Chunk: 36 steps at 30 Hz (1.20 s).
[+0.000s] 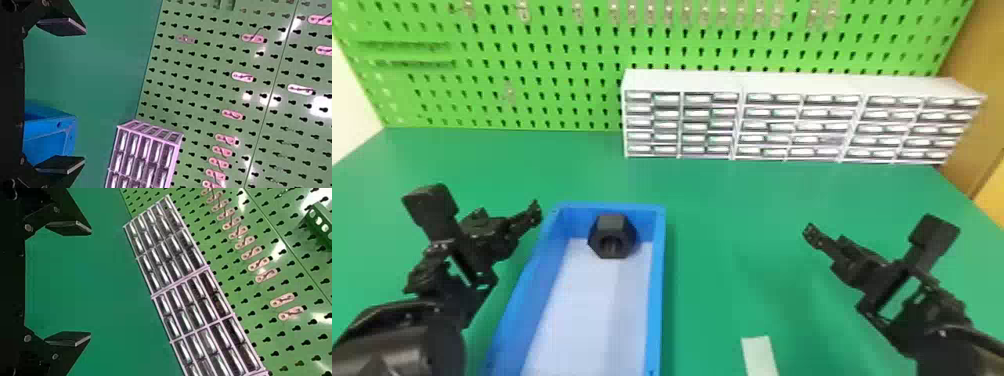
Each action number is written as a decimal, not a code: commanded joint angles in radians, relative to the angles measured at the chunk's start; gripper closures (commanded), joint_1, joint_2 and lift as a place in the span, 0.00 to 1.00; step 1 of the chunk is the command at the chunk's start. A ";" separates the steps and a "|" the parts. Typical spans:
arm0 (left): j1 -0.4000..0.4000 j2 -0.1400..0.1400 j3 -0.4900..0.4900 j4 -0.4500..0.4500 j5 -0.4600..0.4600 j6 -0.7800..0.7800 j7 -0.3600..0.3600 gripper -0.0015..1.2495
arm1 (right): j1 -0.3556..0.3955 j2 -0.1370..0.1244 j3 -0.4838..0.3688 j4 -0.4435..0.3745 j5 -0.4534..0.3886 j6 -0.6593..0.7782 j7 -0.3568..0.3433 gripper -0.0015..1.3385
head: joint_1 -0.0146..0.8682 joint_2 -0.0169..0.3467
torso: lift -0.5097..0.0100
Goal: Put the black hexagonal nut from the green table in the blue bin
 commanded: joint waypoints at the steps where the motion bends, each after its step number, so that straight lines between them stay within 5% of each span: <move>1: 0.000 -0.001 0.001 0.000 -0.001 0.000 0.000 0.10 | 0.000 0.002 0.000 0.000 0.001 0.000 0.000 0.25 | 0.77 0.14 | 0.79; 36: -0.005 -0.001 0.001 0.000 0.003 0.000 0.000 0.10 | -0.003 0.002 0.003 0.000 0.001 0.000 0.000 0.25 | 0.77 0.14 | 0.79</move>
